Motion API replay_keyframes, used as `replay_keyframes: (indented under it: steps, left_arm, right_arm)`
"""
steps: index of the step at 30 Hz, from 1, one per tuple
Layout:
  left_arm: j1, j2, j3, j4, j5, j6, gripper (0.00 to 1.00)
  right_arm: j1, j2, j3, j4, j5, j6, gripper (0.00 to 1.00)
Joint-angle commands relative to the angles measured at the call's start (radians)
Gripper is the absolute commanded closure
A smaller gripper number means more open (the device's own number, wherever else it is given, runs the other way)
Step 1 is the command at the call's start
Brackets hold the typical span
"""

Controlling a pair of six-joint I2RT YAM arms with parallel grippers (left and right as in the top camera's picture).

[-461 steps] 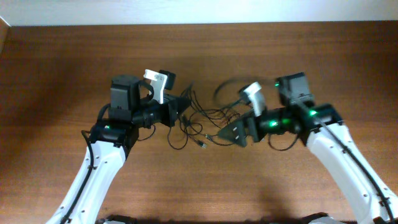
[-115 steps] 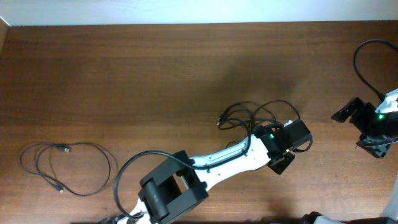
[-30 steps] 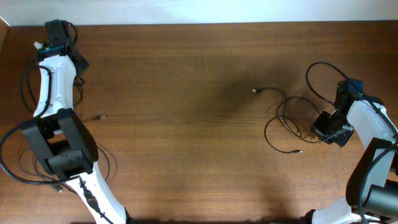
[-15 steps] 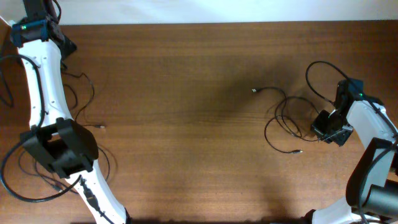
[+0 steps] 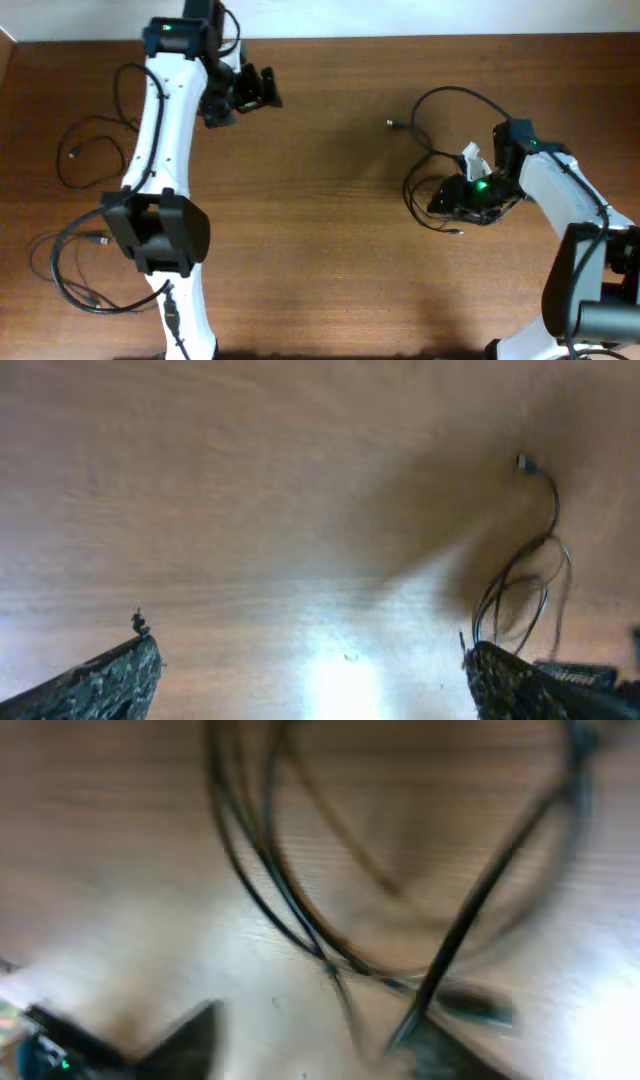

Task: Untangle cables

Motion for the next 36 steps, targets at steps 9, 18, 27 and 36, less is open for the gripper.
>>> replay_keyframes:
  steps: [9, 18, 27, 36]
  left_arm:
    - [-0.377, -0.010, 0.010, -0.122, -0.178, 0.000, 0.01]
    - [-0.629, -0.010, 0.010, -0.082, -0.270, -0.196, 0.01]
    - [-0.808, 0.018, -0.021, 0.161, -0.401, -0.319, 0.01]
    - [-0.832, 0.020, -0.245, 0.346, -0.402, -0.525, 0.01]
  right_arm:
    - [-0.006, -0.275, 0.365, -0.529, 0.552, 0.438, 0.01]
    - [-0.006, -0.696, 0.364, -0.710, 0.648, 0.445, 0.02]
    - [-0.006, -0.770, 0.364, -0.713, 0.824, 0.698, 0.02]
    - [-0.006, -0.678, 0.364, -0.717, 0.819, 0.544, 0.02]
